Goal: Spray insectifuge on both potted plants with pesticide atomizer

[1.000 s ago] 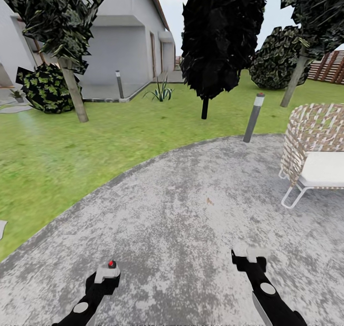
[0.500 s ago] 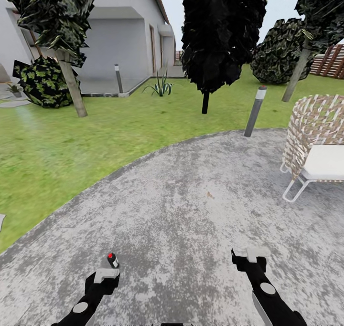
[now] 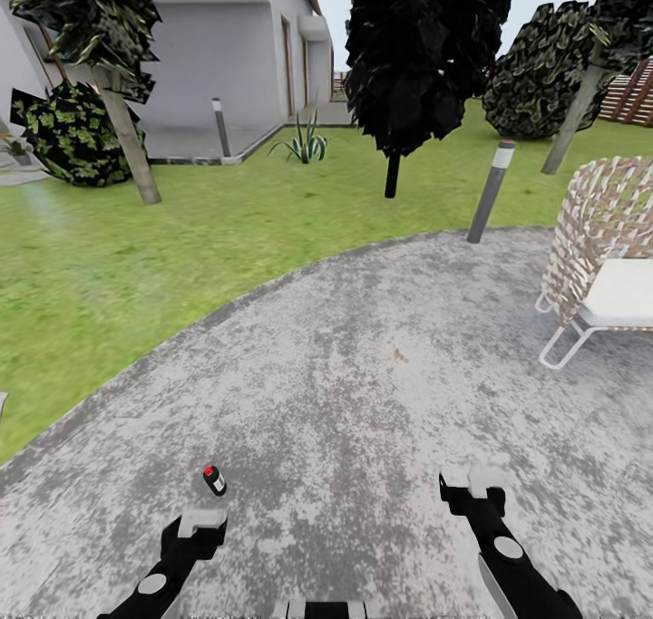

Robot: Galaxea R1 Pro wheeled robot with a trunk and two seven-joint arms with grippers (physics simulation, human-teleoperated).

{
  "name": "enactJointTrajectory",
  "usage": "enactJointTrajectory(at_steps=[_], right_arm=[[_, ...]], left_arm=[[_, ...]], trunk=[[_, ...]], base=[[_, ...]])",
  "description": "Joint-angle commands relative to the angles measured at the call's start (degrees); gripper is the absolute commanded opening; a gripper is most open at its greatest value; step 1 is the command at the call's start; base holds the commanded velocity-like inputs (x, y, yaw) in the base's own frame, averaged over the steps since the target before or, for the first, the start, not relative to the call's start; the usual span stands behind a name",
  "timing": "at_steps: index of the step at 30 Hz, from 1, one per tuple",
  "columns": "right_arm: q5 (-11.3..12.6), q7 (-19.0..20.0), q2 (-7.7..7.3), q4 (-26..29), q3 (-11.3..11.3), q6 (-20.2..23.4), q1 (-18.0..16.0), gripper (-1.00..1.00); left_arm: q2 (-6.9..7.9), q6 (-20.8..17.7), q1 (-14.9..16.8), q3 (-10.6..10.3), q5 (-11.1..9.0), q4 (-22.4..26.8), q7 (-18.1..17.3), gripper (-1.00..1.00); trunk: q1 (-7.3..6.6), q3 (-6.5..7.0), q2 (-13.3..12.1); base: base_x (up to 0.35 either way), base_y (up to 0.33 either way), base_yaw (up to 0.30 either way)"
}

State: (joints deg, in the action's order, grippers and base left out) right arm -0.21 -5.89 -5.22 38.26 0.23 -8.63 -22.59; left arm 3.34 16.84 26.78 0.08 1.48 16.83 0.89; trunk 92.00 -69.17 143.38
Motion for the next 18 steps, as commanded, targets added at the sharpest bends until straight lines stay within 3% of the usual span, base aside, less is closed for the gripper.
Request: enactJointTrajectory(at_steps=[1,11,18], right_arm=[[-0.01,-0.14,0.0,-0.03,0.03,-0.16,-0.04,1.0],[0.12,-0.09,0.04,0.11,0.14,-0.16,-0.01,1.0],[0.12,-0.09,0.04,0.14,0.12,-0.16,0.0,1.0]], left_arm=[[0.0,0.2,0.03,0.01,0.16,-0.05,0.09,1.0],[0.04,0.16,0.03,-0.16,0.18,-0.05,0.14,1.0],[0.04,0.2,0.03,-0.09,0.33,-0.05,0.1,1.0]], trunk=[[0.01,-0.27,0.03],[0.27,-2.48,0.16],[0.27,-2.48,0.16]], base=[[0.0,0.0,0.0],[0.0,0.0,0.0],[0.009,0.007,0.0]])
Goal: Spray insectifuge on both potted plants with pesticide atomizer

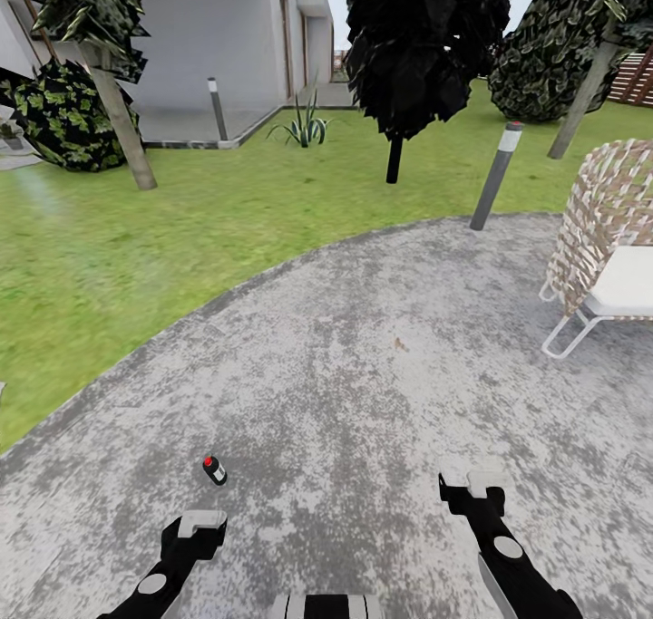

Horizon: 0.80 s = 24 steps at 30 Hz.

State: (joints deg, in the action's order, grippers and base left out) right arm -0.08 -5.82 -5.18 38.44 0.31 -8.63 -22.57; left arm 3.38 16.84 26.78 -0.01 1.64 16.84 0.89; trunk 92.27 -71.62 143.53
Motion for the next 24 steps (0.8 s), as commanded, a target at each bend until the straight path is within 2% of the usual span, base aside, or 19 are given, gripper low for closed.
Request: enactJointTrajectory(at_steps=[1,9,15,24], right_arm=[[-0.01,-0.16,-0.01,-0.03,0.04,-0.16,-0.03,1.0],[-0.01,-0.16,-0.01,-0.03,0.04,-0.16,-0.02,1.0],[-0.01,-0.16,-0.01,-0.03,0.04,-0.16,-0.03,1.0],[-0.01,-0.16,-0.01,-0.03,0.04,-0.16,-0.02,1.0]], left_arm=[[0.03,0.2,0.03,0.05,0.15,-0.05,0.11,1.0],[-0.02,0.21,0.03,-0.12,0.05,-0.05,0.09,1.0],[-0.03,0.21,0.03,-0.34,0.11,0.03,0.08,1.0],[-0.04,0.21,0.03,-0.35,0.12,0.04,0.08,1.0]], trunk=[[-0.01,-0.04,0.01],[-0.01,-0.04,0.01],[-0.01,-0.04,0.01],[-0.01,-0.04,0.01]], base=[[0.11,0.155,0.0],[0.136,0.22,0.0],[0.038,0.027,0.0],[0.168,0.001,0.0]])
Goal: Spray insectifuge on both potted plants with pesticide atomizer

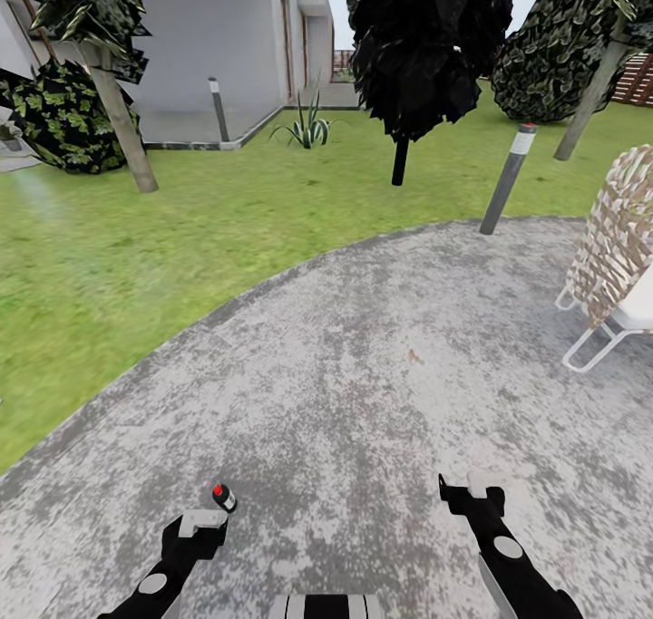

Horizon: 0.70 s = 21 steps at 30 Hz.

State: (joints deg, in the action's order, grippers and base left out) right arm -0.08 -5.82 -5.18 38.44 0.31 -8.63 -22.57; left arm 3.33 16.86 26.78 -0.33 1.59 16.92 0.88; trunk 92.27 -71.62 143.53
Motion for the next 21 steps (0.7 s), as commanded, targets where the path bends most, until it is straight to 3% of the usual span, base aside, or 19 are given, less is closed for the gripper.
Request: enactJointTrajectory(at_steps=[1,13,21], right_arm=[[-0.01,-0.15,0.0,-0.03,0.04,-0.16,-0.02,1.0],[-0.01,-0.15,0.0,-0.03,0.04,-0.16,-0.04,1.0],[-0.01,-0.15,0.0,-0.03,0.04,-0.16,-0.04,1.0]], left_arm=[[0.01,0.19,0.03,-0.03,0.17,-0.05,0.09,1.0],[0.01,0.24,0.03,-0.07,0.18,-0.05,0.09,1.0],[-0.04,3.67,-0.03,-0.2,0.27,-0.53,0.09,1.0]], trunk=[[-0.01,-0.04,0.01],[-0.01,-0.04,0.01],[-0.01,-0.04,0.01]], base=[[0.028,0.0,0.0],[0.053,0.01,0.0],[0.005,0.001,0.0]])
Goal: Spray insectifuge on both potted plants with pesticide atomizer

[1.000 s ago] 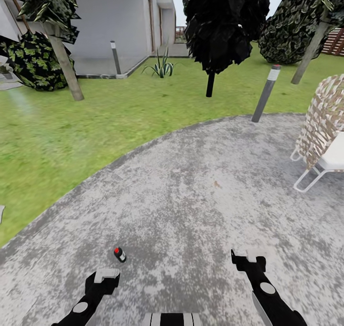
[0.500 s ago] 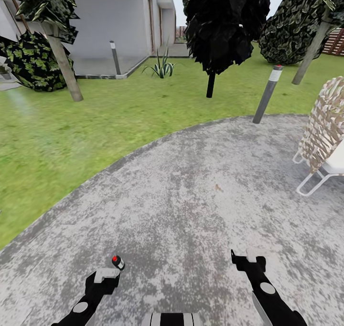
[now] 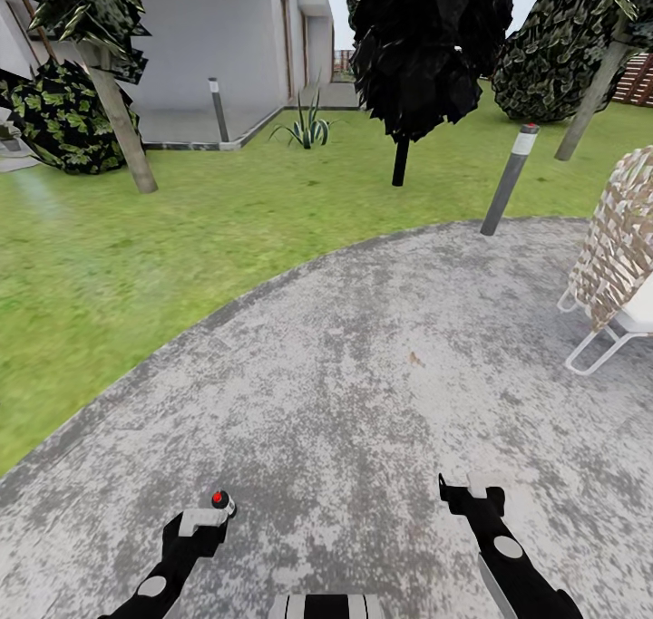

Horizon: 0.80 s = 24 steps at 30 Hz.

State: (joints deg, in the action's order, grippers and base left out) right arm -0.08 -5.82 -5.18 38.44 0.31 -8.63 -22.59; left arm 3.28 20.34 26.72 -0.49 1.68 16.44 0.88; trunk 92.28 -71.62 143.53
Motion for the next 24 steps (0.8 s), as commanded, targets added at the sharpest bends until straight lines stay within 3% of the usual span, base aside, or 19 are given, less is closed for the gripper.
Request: enactJointTrajectory(at_steps=[1,11,24], right_arm=[[-0.01,-0.15,0.0,-0.03,0.04,-0.16,-0.01,1.0],[-0.01,-0.15,0.0,-0.03,0.04,-0.16,-0.02,1.0],[-0.01,-0.15,0.0,-0.03,0.04,-0.16,0.0,1.0]], left_arm=[[-0.01,0.3,0.04,-0.07,0.21,-0.11,0.09,1.0],[-0.02,0.49,0.01,-0.13,0.25,-0.27,0.09,1.0],[-0.02,0.59,0.0,-0.08,0.25,-0.26,0.09,1.0]], trunk=[[-0.01,-0.04,0.01],[0.25,-2.93,0.15],[0.25,-3.27,0.15]], base=[[0.0,0.0,0.0],[0.0,0.0,0.0],[0.019,0.0,0.0]])
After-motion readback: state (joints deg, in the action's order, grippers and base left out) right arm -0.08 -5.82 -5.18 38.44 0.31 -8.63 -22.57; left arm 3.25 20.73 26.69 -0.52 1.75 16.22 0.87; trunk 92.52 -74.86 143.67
